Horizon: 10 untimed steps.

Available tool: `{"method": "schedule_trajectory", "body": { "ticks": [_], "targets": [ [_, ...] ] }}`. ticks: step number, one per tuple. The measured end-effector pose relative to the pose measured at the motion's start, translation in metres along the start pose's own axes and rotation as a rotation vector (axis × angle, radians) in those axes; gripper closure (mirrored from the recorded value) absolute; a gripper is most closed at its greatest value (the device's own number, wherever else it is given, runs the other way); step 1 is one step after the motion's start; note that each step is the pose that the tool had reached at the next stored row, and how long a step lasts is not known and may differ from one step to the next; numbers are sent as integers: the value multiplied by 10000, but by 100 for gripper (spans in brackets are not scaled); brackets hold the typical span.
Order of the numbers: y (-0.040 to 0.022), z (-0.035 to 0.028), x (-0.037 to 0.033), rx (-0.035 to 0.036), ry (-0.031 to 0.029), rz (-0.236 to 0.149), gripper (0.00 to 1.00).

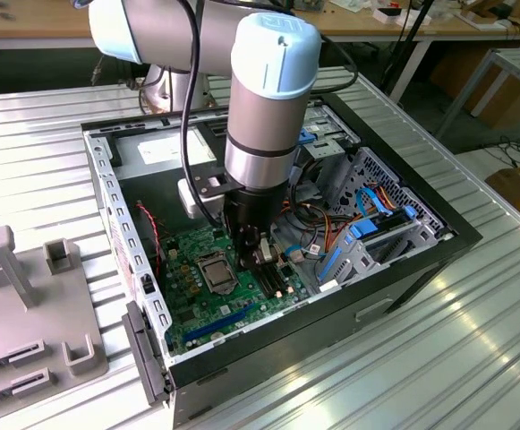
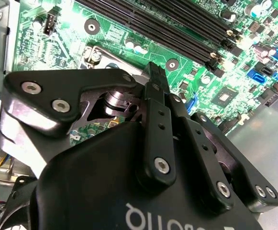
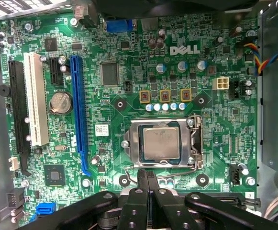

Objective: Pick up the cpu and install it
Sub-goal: 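Install the first cpu locking lever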

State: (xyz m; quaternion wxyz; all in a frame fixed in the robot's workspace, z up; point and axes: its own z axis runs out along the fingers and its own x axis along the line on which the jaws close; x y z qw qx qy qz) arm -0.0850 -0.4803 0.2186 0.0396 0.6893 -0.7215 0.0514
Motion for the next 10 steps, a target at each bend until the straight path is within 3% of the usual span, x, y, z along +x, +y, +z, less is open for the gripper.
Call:
{"method": "schedule_trajectory", "body": {
  "ticks": [10],
  "targets": [
    [-1, 48, 12, 4, 83, -4, 89]
  ]
}}
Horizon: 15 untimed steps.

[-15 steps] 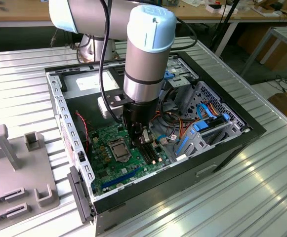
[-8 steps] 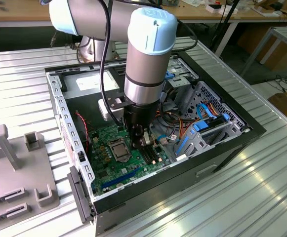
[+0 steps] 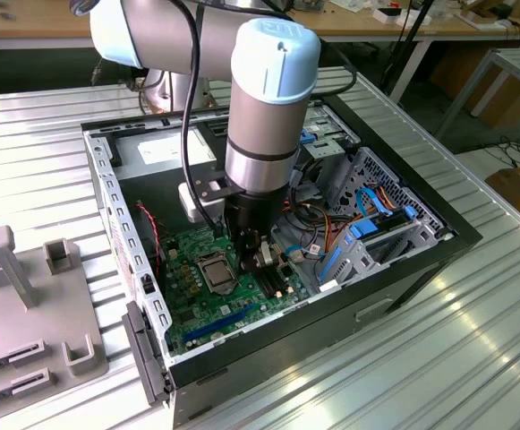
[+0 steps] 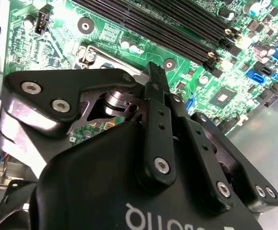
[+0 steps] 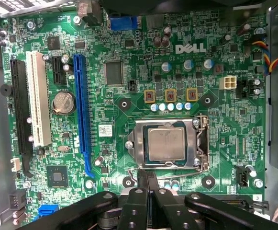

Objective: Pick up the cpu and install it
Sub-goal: 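Install the first cpu locking lever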

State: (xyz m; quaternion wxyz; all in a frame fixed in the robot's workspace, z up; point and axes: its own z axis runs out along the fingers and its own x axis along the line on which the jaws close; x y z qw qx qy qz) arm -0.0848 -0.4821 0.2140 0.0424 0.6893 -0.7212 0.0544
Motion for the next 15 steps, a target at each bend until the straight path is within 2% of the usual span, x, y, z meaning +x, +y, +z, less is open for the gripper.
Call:
{"method": "schedule_trajectory", "body": {
  "ticks": [5, 15],
  "targets": [
    [-7, 13, -2, 1, 55, 1, 89],
    [-22, 41, -5, 7, 55, 2, 89]
  ]
}}
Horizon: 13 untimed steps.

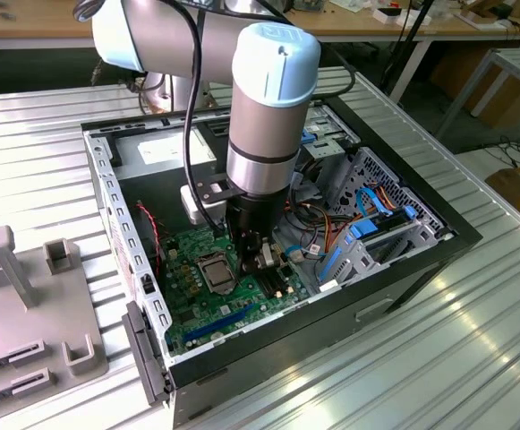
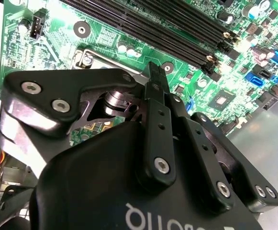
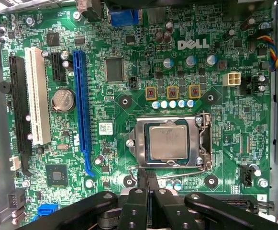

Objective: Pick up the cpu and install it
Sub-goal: 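Install the first cpu locking lever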

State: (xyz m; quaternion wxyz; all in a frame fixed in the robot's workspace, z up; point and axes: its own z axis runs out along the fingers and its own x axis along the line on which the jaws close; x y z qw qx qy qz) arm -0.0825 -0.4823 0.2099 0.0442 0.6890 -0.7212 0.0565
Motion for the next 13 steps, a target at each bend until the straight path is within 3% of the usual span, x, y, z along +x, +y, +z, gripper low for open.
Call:
{"method": "schedule_trajectory", "body": {
  "ticks": [13],
  "targets": [
    [-12, 41, 1, 4, 0, 1, 89]
  ]
}}
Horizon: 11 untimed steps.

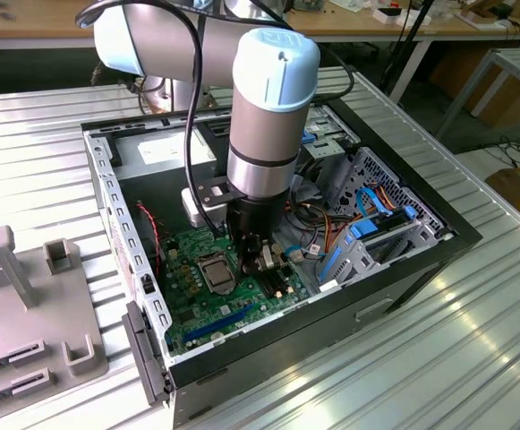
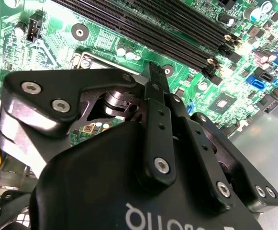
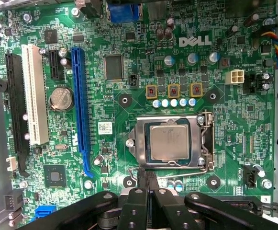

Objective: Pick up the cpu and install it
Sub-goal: 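Install the first cpu locking lever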

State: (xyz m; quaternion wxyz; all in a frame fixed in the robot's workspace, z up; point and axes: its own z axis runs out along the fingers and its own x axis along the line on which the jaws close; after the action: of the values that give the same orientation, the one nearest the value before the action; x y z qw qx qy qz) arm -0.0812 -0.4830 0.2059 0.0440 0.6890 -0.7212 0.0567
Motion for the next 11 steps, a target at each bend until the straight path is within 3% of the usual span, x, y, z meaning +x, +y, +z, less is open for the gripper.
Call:
{"method": "schedule_trajectory", "body": {
  "ticks": [11],
  "targets": [
    [-14, 30, 7, 6, 1, 0, 89]
  ]
}}
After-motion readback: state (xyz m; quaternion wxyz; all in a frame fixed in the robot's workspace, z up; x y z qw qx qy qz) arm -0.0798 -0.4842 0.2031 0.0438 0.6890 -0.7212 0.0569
